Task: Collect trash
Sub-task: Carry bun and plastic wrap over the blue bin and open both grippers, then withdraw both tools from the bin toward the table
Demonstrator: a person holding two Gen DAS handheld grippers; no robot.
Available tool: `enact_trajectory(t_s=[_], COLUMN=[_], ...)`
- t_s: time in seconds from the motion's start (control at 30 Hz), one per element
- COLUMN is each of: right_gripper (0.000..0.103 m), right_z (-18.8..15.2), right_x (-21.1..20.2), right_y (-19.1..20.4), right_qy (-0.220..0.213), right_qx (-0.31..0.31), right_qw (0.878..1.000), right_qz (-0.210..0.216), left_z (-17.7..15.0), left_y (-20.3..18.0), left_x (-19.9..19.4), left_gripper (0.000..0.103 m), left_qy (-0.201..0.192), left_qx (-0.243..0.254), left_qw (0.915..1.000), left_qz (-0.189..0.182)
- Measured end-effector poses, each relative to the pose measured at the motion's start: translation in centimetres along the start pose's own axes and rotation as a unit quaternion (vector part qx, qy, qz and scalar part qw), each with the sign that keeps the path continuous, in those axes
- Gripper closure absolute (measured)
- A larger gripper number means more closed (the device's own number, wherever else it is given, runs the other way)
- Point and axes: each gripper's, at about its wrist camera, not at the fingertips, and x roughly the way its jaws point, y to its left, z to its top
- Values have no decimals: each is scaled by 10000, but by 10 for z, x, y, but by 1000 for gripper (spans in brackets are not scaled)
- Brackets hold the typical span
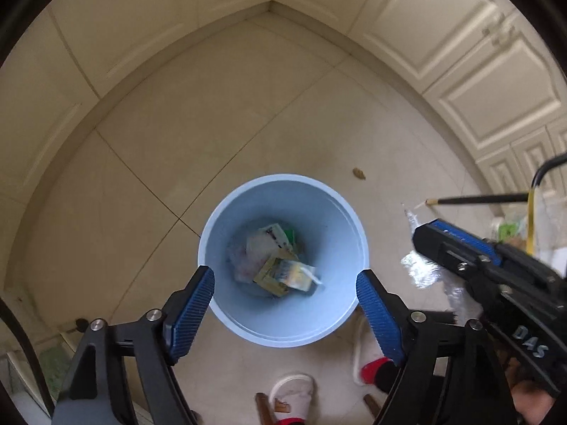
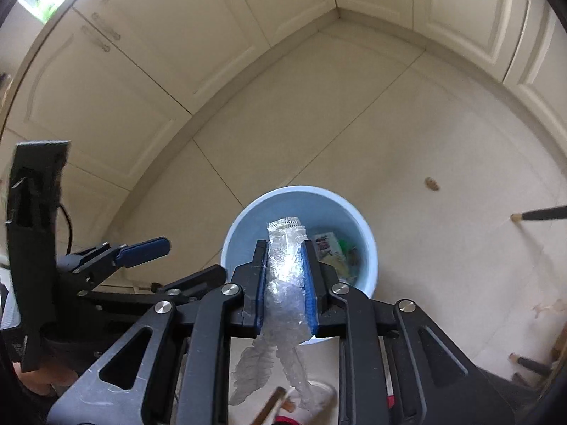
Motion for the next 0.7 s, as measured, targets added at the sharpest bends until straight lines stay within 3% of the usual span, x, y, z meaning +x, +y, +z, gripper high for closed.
enact_trajectory(t_s=[0.1,0.2,0.27,0.37,0.53,0.7], right_gripper=[80,61,39,20,6,0], right_z=[1,0,0,0,-7,-27], right_x=[4,-4,-12,-36,-106,-201], right_y=[3,12,19,38,76,112], right_qy=[27,-85,-171,-310,-894,-1677], right_qx=[10,-88,-117,-225,-594,-919], right_qw=[9998,9997,9996,9992,9939,9789], right_qz=[174,195,200,128,-266,-726], left_z=[9,7,-1,-17,-50,-100], left_y=[-1,-22,-27,-49,-77,-120], left_x=[-23,-59,-83,-124,-198,-287], left_gripper=[23,23,23,19,9,7], left_qy=[-184,-376,-559,-903,-1648,-2611], left_qx=[-243,-369,-458,-565,-669,-640], left_qw=[9994,9978,9960,9921,9794,9557], left_qz=[138,405,534,667,954,1201])
